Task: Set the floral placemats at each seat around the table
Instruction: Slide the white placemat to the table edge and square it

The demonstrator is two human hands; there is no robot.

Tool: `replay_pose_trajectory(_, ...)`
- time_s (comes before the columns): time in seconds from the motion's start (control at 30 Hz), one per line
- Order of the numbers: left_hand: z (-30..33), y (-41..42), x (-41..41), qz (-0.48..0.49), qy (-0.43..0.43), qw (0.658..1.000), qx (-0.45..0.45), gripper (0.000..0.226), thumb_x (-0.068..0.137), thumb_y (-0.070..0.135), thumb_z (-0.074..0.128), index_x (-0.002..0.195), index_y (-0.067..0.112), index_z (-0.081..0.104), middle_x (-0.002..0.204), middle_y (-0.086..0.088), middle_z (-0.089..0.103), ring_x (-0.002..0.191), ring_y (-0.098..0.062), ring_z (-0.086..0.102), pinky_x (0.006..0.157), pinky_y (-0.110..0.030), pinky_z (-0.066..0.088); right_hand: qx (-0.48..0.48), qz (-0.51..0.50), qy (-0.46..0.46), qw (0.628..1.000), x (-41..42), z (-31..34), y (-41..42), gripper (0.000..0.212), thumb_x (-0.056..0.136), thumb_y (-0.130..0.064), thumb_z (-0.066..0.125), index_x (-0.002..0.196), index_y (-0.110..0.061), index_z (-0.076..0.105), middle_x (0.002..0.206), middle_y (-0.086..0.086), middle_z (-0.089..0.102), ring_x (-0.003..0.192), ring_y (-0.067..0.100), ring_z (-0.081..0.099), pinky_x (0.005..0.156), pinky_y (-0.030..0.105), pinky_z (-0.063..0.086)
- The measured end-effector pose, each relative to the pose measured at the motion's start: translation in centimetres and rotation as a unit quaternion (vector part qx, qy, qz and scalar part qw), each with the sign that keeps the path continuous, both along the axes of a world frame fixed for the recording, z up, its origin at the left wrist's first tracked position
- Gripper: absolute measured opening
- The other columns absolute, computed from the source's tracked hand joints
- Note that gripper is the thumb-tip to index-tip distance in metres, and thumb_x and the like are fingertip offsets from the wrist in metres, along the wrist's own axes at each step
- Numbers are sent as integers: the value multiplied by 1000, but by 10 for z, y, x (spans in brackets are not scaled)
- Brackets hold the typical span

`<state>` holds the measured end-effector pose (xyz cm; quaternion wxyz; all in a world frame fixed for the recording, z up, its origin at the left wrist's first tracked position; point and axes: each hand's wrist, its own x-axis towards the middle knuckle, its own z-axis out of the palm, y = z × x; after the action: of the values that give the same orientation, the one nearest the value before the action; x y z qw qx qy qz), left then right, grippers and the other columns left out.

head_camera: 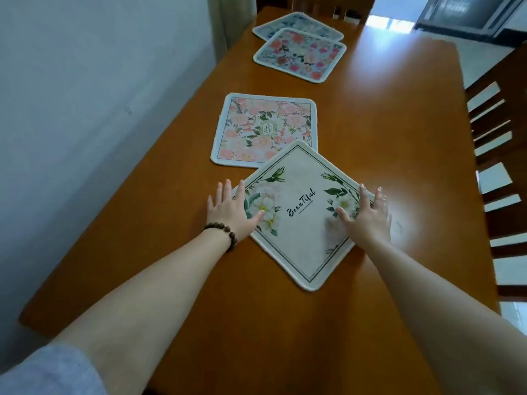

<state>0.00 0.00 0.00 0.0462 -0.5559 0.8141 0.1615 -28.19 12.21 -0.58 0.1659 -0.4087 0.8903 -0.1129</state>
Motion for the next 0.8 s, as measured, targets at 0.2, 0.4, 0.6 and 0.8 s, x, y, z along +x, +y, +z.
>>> replay_pose_trajectory(0.2, -31, -22, -17, 29, -48, 998, 10, 109, 73, 88, 18, 151, 19, -11, 160, -14, -9, 146, -31, -13, 115, -55, -3, 52, -1, 10, 999, -26, -25, -20, 92, 83, -76, 40, 153, -34, -2, 161, 4, -15, 147, 24, -12, 115, 50, -6)
replay_pose_trajectory(0.4, -37, -14, -26, 23, -45, 999, -10, 118, 66, 92, 6, 152, 12, -9, 160, -13, -6, 146, -30, -10, 116, -52, -2, 59, 26, 45, 997, -24, -27, -20, 86, 86, -76, 31, 154, -28, 8, 162, 4, 3, 148, 25, -4, 117, 50, -4)
replay_pose_trajectory(0.6, -37, 3, -13, 39, -49, 998, -22, 108, 76, 86, 18, 152, 11, -4, 161, -12, -3, 147, -29, -6, 117, -51, 0, 81, 47, 59, 994, -3, -26, -7, 85, 87, -76, 23, 154, -28, 4, 162, 5, 0, 148, 25, -6, 117, 48, -4)
replay_pose_trajectory(0.8, -40, 20, 26, 55, -60, 996, -25, 107, 76, 85, 13, 152, 13, -6, 161, -11, -5, 147, -27, -6, 117, -51, 1, 95, 59, 56, 992, 41, -27, 6, 84, 88, -75, 16, 154, -26, -3, 162, 6, -7, 147, 27, -11, 114, 50, -10)
